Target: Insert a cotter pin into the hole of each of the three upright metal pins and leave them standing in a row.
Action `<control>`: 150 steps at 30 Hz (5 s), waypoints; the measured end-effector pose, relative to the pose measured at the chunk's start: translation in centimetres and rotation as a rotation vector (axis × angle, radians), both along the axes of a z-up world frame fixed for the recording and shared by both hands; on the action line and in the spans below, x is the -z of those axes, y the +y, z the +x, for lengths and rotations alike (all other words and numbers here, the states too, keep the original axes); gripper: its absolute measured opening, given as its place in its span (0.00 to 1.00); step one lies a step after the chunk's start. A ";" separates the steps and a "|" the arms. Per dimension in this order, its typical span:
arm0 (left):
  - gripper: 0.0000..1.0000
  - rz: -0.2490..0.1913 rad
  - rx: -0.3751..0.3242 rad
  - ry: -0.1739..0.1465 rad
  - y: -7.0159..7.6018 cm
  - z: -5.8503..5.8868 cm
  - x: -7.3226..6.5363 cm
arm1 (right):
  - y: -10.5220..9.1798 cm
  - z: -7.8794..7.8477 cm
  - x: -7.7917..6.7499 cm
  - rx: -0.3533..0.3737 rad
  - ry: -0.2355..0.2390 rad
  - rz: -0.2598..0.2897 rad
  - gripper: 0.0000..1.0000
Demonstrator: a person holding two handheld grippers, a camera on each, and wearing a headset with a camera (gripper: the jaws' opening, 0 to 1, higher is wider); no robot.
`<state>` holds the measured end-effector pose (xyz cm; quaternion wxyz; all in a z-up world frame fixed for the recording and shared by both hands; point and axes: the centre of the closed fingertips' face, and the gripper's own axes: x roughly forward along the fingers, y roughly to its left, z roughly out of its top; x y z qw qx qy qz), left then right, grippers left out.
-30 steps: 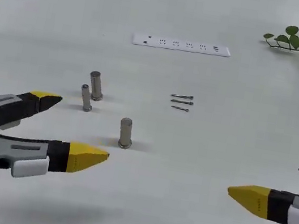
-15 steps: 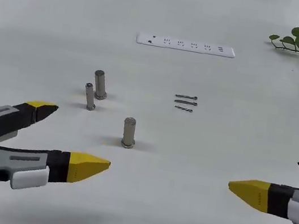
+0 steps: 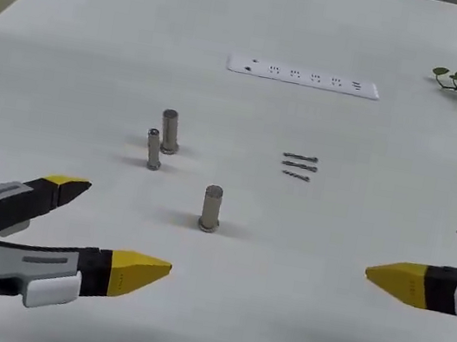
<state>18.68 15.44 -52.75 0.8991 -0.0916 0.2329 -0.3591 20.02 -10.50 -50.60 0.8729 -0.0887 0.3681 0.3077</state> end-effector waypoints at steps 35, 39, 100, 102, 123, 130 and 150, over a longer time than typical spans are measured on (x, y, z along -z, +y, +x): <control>0.95 0.019 -0.018 -0.032 1.5 -0.5 -2.1 | 2.4 12.4 -3.5 -0.365 -0.088 -0.289 0.69; 0.94 0.006 -0.024 -0.029 1.4 -0.6 -2.3 | 3.5 14.4 -2.7 -0.425 -0.074 -0.283 0.63; 0.90 -0.050 -0.152 -0.017 1.9 0.4 -2.1 | 6.7 18.4 10.4 -0.860 0.138 -0.524 0.03; 0.90 -0.048 -0.151 -0.014 1.8 0.4 -2.0 | 6.5 18.4 10.4 -0.856 0.139 -0.516 0.03; 0.89 -0.005 -0.112 0.014 1.3 0.0 -0.3 | 6.4 18.5 10.4 -0.907 0.172 -0.577 0.03; 0.89 -0.003 -0.122 0.012 1.6 0.0 -0.3 | 6.5 18.7 10.4 -0.899 0.172 -0.573 0.01; 0.90 0.009 -0.152 0.013 2.2 0.2 0.0 | 6.8 18.1 10.1 -0.890 0.125 -0.606 0.00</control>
